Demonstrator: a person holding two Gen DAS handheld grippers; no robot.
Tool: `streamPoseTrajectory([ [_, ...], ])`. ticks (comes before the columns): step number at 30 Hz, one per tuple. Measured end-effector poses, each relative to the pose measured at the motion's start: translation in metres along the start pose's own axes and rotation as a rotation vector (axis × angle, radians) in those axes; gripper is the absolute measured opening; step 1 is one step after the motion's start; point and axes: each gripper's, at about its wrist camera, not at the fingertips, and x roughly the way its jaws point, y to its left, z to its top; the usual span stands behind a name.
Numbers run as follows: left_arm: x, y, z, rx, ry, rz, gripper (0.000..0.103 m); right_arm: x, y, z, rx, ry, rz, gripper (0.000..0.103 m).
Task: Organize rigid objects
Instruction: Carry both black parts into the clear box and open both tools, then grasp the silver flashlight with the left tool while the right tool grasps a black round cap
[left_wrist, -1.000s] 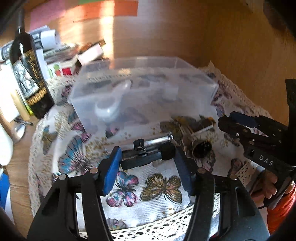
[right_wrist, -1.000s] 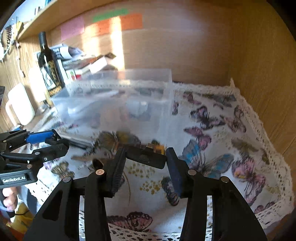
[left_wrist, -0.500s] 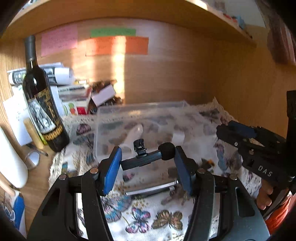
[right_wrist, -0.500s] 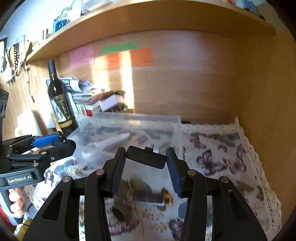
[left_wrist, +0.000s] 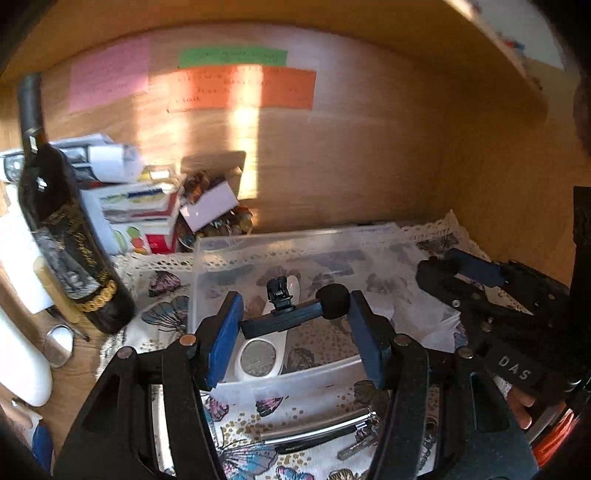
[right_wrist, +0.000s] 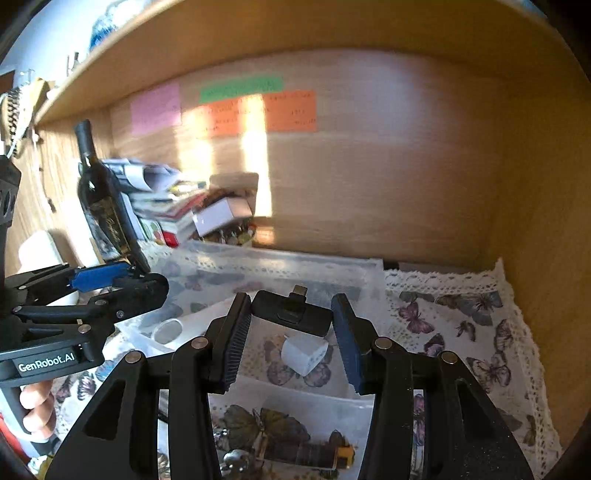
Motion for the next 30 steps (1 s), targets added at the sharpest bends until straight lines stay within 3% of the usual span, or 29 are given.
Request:
streamPoseTrajectory([
  [5,0.025,-0.001,-0.002,0.013,0.055,-0.003,0.058,0.028,-0.005,-0.007,0.009,0.076,0.004,0.042],
  [15,0.057,-0.003,-0.010,0.051,0.106,0.013,0.058,0.047,-0.008,-0.017,0.009,0.141,0.016,0.042],
  [21,0.055,-0.002,-0.011,0.054,0.103,0.020,0.061,0.043,-0.007,-0.016,0.001,0.129,0.011,0.045],
  [30,0.019,-0.003,-0.007,0.067,0.025,0.028,0.077,0.013,-0.009,-0.007,0.017,0.058,0.022,0.059],
])
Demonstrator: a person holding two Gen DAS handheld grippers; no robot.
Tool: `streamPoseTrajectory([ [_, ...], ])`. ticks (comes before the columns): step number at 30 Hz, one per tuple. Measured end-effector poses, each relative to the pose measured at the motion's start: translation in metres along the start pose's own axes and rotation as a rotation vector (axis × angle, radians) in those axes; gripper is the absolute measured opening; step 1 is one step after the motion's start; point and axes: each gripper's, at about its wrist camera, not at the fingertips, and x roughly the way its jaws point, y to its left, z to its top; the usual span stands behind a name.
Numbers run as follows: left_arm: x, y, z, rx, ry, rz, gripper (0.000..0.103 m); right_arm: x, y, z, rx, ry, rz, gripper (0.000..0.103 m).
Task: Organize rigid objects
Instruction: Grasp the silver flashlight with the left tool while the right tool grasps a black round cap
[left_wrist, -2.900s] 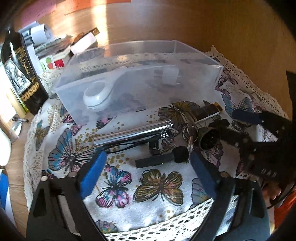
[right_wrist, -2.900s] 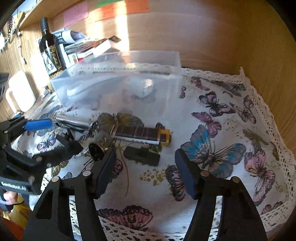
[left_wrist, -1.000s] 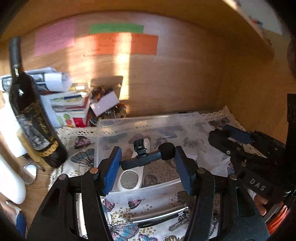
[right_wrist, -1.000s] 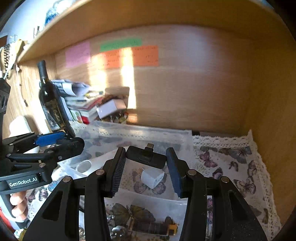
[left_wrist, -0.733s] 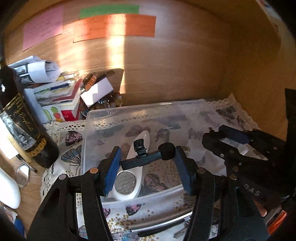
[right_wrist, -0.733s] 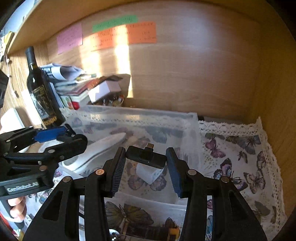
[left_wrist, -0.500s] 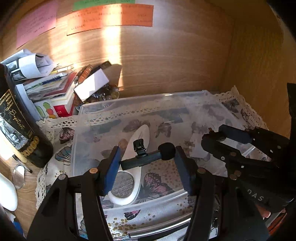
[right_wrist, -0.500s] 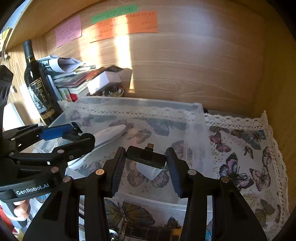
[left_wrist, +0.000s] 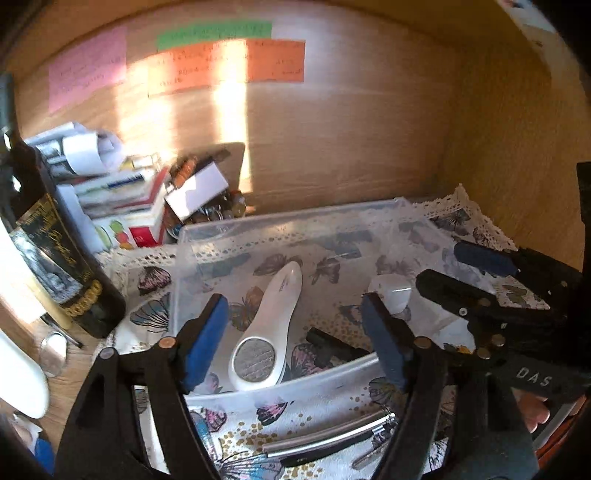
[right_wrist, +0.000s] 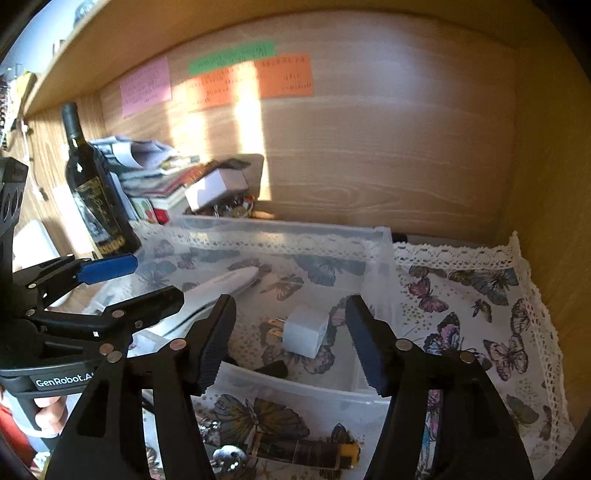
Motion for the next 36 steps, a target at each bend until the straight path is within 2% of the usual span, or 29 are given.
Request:
streamPoseTrajectory([
  [8,-0.046,-0.001,-0.007,0.021,-0.070,-0.004,0.094,-0.043,0.009,-0.002,-0.016,-0.079,0.010,0.067],
  [12,-0.061,0.002,-0.016,0.018,-0.079,-0.001,0.096,-0.058,0.015,-0.010,-0.035,-0.095,0.013,0.075],
  [17,-0.064,0.009,-0.034,0.020,-0.043,0.012,0.097,-0.063,0.017,-0.026,-0.038,-0.072,0.001,0.075],
  [24,-0.046,0.011,-0.065,0.026,0.057,0.000,0.096,-0.054,0.015,-0.055,-0.006,0.003,0.011,0.075],
  [25,-0.042,0.007,-0.070,0.043,0.070,-0.002,0.094,-0.052,0.015,-0.059,0.001,0.018,0.018,0.075],
  [29,-0.032,-0.007,-0.077,0.102,0.113,-0.038,0.071,-0.041,0.013,-0.078,0.018,0.083,0.044,0.075],
  [32,-0.024,-0.017,-0.078,0.139,0.131,-0.057,0.064,-0.031,0.016,-0.090,0.009,0.131,0.061,0.075],
  [36,-0.005,-0.029,-0.076,0.174,0.165,-0.061,0.064,-0.022,0.019,-0.099,0.007,0.173,0.084,0.072],
])
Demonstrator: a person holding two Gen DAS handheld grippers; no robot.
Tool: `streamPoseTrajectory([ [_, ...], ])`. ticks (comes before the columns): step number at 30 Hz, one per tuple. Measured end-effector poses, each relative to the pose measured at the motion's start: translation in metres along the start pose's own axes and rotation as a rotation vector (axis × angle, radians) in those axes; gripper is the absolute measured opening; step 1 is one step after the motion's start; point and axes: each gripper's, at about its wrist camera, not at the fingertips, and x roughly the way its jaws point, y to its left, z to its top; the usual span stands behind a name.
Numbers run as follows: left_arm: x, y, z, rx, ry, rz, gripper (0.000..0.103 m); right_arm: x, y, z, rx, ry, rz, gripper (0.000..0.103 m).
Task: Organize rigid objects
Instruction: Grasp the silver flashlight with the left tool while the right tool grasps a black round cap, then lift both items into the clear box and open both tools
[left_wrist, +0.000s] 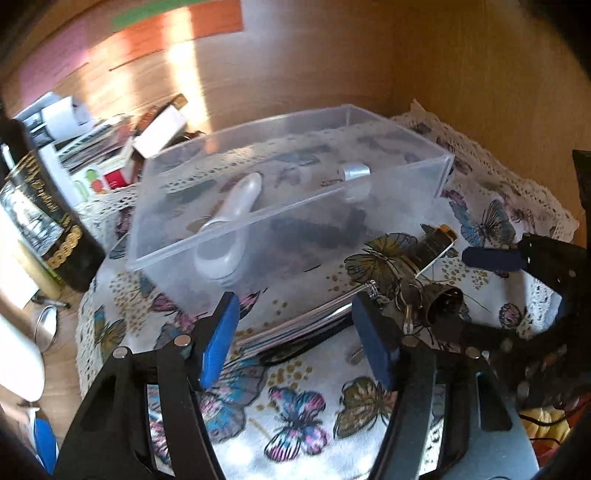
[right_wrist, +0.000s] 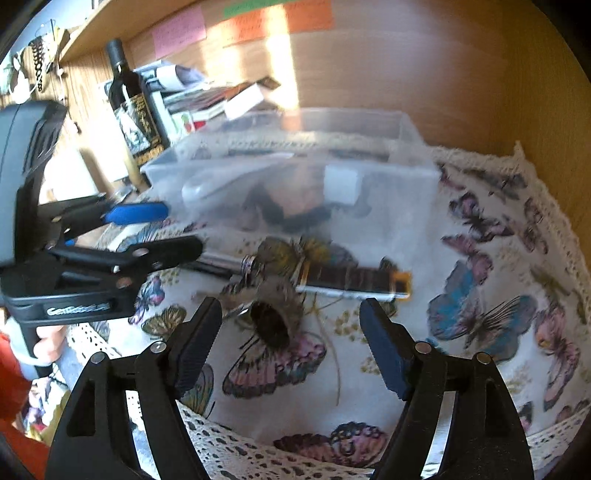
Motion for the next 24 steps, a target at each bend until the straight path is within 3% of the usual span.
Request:
streamPoseTrajectory([
  [3,0.013,-0.001,0.003,-0.003,0.034,-0.015,0.062,0.006,0.001,-0.001,-0.002,0.025,0.019,0.056],
  [7,0.023,0.000,-0.001,-0.001,0.086,-0.046,0.052,0.012,0.003,-0.002,-0.008,0.043,0.033,0.037],
  [9,0.022,0.000,-0.006,0.005,0.099,-0.060,0.051,0.013,0.004,-0.004,-0.016,0.043,0.025,0.033],
  [15,0.015,-0.007,-0.014,0.016,0.110,-0.092,0.035,0.012,0.005,-0.006,-0.024,0.031,0.008,0.031],
  [19,0.015,-0.015,-0.015,0.031,0.095,-0.096,0.016,0.008,0.006,-0.007,-0.014,0.018,0.013,0.030],
  [24,0.010,-0.019,-0.018,0.017,0.079,-0.090,0.015,0.000,0.005,-0.004,-0.003,-0.009,0.002,0.030],
])
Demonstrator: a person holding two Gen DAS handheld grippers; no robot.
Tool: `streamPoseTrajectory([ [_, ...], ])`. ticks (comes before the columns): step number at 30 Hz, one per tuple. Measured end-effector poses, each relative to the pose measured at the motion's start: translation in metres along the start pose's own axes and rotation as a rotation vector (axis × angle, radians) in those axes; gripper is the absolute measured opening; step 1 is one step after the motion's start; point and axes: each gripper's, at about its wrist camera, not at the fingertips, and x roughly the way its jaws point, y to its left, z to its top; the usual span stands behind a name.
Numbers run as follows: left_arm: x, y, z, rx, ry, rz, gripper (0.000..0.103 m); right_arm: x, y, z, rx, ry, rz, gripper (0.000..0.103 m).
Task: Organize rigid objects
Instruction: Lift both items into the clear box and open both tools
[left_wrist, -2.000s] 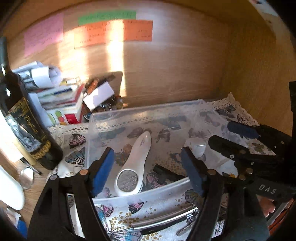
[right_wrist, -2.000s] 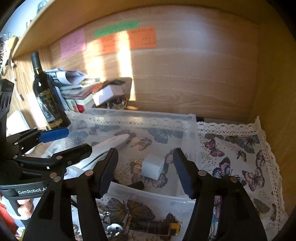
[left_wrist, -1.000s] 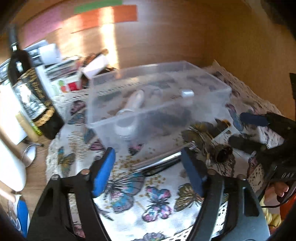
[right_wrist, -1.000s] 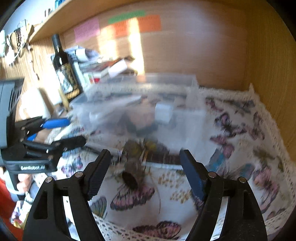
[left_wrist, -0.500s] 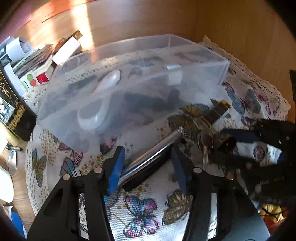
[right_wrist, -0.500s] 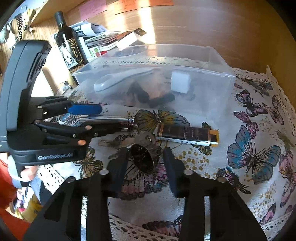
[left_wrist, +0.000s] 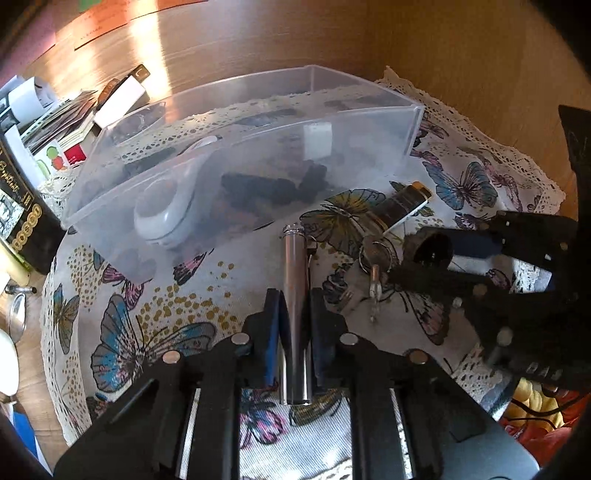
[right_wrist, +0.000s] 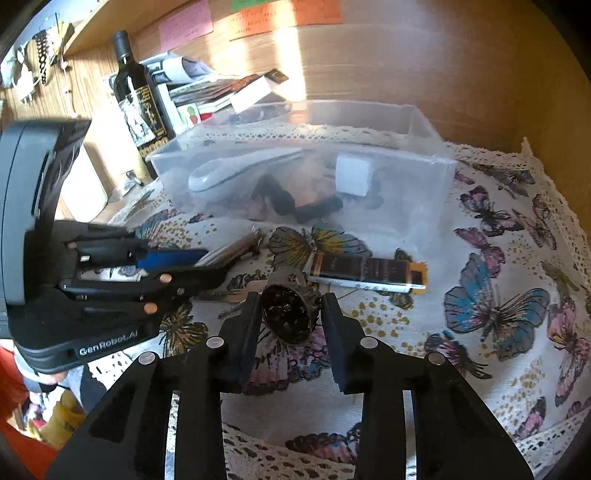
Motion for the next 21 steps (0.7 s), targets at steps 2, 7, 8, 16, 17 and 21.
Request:
streamPoseTrajectory([
  [2,-0.006,0.002,-0.002,-0.020,-0.011,-0.005,0.015,-0.006,-0.002,0.002,0.005,-0.017,-0.007,0.030],
  [7,-0.030,0.007,-0.008,-0.052,-0.076,0.011,0.015,-0.020,-0.004,0.008,0.007,-0.066,-0.025,0.030],
  [8,-0.035,0.008,-0.008,-0.058,-0.090,0.019,0.015,-0.023,-0.004,0.010,0.005,-0.077,-0.028,0.030],
  [16,-0.073,0.016,-0.004,-0.090,-0.197,0.051,0.015,-0.045,0.000,0.027,-0.008,-0.165,-0.048,0.030],
  [17,-0.079,0.016,-0.003,-0.092,-0.210,0.051,0.015,-0.047,0.000,0.030,-0.010,-0.175,-0.050,0.030],
  [21,-0.099,0.019,0.004,-0.100,-0.269,0.068,0.015,-0.056,0.003,0.041,-0.020,-0.221,-0.057,0.030],
])
